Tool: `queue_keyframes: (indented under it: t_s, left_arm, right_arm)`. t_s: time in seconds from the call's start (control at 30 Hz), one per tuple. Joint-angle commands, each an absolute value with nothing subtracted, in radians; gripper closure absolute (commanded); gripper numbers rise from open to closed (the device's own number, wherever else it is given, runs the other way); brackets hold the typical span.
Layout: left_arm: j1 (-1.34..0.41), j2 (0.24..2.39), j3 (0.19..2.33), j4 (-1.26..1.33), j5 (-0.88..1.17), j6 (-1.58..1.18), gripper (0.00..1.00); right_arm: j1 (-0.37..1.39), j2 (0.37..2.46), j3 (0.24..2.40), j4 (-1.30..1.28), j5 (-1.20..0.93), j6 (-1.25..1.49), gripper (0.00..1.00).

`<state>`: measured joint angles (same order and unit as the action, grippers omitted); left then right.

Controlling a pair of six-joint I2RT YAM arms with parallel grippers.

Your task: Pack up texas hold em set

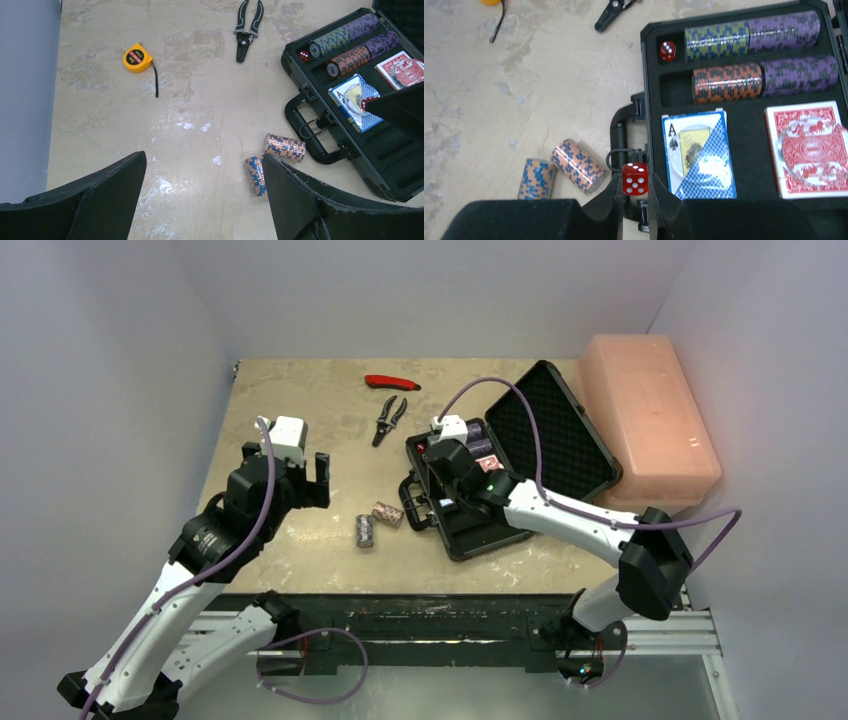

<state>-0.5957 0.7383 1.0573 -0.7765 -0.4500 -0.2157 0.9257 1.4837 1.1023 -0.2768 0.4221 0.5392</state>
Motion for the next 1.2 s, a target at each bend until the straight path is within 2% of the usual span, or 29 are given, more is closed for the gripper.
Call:
queue_keyframes:
  t_s: [0.0, 0.6, 1.17]
  left_arm:
    - [-0.590, 0.738, 1.058, -0.761, -0.461, -0.198, 0.14]
    - [-0.590, 0.728, 1.059, -0.762, -0.469, -0.193, 0.14]
    - [-0.591, 0.726, 1.060, -0.761, -0.469, -0.193, 0.14]
  right_arm:
    - [0.887, 1.523, 1.200, -0.260, 0.378, 0.506, 1.00]
    - [0.762, 1.709, 1.408, -0.320, 0.347, 0.491, 1.00]
    - [0.717, 1.852, 1.494, -0.336, 0.291, 0.481, 1.00]
